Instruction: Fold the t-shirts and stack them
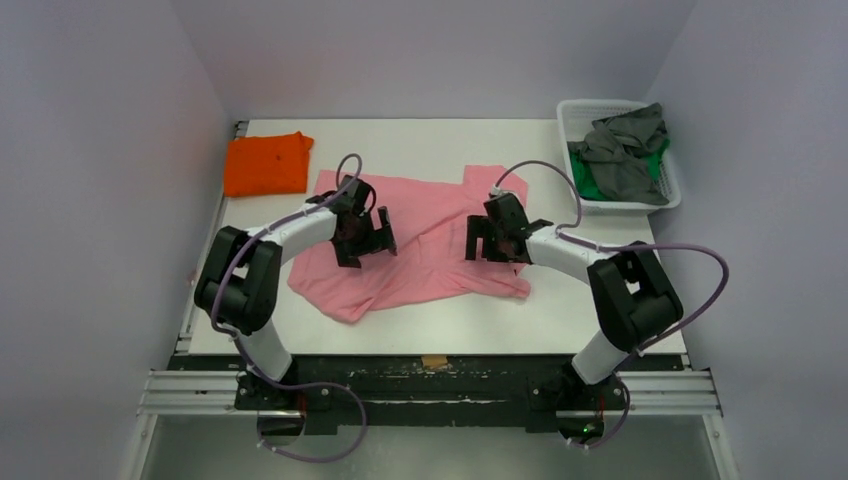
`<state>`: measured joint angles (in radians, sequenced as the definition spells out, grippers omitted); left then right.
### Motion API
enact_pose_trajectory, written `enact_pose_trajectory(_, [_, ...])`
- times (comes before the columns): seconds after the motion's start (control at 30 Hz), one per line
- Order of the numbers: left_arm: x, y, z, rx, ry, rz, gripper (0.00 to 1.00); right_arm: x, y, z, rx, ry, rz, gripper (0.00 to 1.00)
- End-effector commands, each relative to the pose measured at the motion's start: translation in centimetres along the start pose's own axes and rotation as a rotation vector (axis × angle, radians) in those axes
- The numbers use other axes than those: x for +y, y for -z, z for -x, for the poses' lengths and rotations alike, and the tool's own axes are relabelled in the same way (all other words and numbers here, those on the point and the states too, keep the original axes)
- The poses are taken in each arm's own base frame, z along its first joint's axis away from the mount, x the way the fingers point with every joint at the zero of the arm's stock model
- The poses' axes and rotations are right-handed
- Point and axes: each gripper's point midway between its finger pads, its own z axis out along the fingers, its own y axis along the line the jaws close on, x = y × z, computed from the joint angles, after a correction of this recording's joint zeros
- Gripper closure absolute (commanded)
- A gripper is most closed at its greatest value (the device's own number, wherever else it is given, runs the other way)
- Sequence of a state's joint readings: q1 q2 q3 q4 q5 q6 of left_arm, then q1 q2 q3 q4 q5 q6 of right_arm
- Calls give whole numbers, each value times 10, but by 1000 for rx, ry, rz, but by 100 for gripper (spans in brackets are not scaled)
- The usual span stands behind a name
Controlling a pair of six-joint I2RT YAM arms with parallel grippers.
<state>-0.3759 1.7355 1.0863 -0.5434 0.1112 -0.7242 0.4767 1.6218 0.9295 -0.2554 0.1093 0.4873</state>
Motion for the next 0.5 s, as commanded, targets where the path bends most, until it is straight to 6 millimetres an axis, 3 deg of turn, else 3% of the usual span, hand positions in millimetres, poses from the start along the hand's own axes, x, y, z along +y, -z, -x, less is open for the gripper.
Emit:
enact_pose_trajectory(0.0, [-15,-10,-33,72,-33,-36,2,-14,-6,-25,14,-72,-35,10])
enact_pose_trajectory(0.13, [-7,-6,-82,134,-58,-20,3,-22,9,-69,80,-99,-34,14])
enact_pose_trajectory(0.37, [13,25,-170,179,-137,-25,3,-43,63,-138,178,-90,-53,15])
enact_pose_trajectory(0.47, [12,35,-200,222,-186,-42,2,-50,78,-154,186,-110,-25,14])
